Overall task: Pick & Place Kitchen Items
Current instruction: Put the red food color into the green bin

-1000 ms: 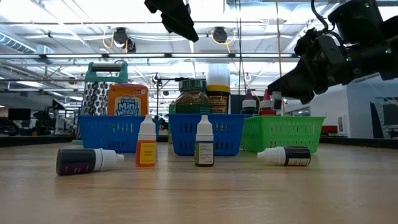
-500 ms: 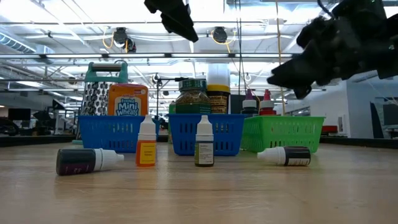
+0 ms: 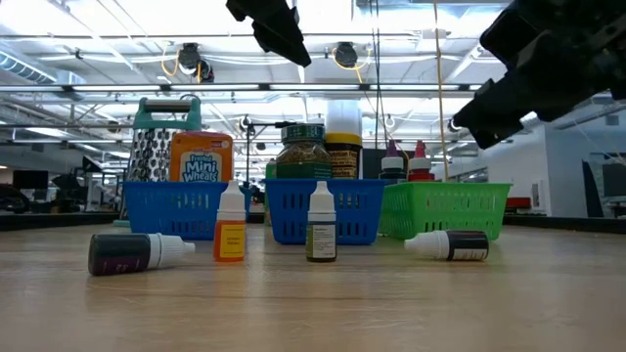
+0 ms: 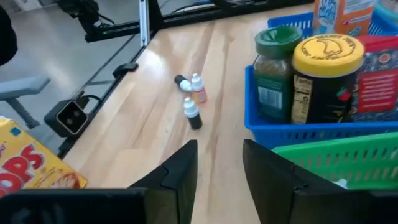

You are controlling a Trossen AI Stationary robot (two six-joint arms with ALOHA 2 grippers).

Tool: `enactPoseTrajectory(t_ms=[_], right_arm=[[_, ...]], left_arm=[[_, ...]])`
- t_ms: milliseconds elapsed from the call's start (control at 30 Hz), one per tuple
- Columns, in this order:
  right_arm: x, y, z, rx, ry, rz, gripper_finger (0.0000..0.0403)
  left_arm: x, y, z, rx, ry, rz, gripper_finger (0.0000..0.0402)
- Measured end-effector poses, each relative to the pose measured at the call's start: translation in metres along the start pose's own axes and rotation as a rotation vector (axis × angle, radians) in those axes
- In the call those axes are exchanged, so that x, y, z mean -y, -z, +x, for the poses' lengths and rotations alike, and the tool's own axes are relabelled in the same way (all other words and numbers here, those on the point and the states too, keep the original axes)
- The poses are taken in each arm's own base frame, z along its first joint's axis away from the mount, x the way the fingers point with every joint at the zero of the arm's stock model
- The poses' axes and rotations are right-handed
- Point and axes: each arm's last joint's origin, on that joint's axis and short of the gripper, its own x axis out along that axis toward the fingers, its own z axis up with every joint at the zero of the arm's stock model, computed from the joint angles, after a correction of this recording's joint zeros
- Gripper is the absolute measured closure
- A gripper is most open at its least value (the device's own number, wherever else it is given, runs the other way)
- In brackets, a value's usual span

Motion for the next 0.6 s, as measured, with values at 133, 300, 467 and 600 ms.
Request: enactPoseTrajectory(t_ms=[133, 300, 467, 600], right_arm=[[-0.006, 0.004, 0.000, -0.024, -0.001, 0.038, 0.0282], [-0.016, 0.015, 0.006, -0.059, 0.003, 0.052, 0.0282], [-0.022, 0.031, 0.019, -0.095, 0.006, 0.081, 0.0282], [-0.024, 0.040, 0.029, -0.080, -0.013, 0.082, 0.0282]], left_arm=[[0.000, 0.000, 0.000, -0.001, 0.000, 0.000, 0.0160], [0.000, 0.000, 0.000, -0.001, 0.000, 0.000, 0.0160], [0.000, 0.000, 0.000, -0.001, 0.000, 0.004, 0.0160], [0.000, 0.000, 0.000, 0.000, 0.000, 0.004, 0.0160]])
